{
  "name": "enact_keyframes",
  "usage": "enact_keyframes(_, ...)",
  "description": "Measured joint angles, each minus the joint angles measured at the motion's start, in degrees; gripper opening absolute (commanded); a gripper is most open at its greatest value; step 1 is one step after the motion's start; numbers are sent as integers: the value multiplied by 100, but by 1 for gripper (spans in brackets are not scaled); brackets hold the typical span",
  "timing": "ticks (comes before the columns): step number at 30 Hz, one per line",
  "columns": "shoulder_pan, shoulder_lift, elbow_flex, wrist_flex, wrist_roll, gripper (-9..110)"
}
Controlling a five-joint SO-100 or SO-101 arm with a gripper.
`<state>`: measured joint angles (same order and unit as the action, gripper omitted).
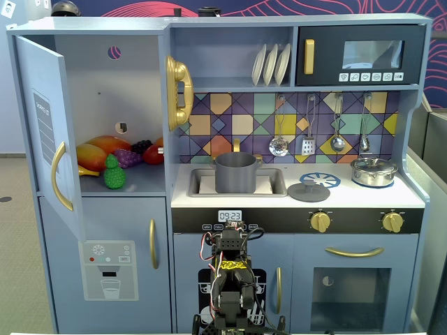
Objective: Pick up the green pineapple from the left cabinet and place it in the gray recipient
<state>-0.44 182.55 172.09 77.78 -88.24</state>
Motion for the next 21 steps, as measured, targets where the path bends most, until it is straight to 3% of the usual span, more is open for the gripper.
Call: enact_keyframes(21,105,0,0,0,0,0)
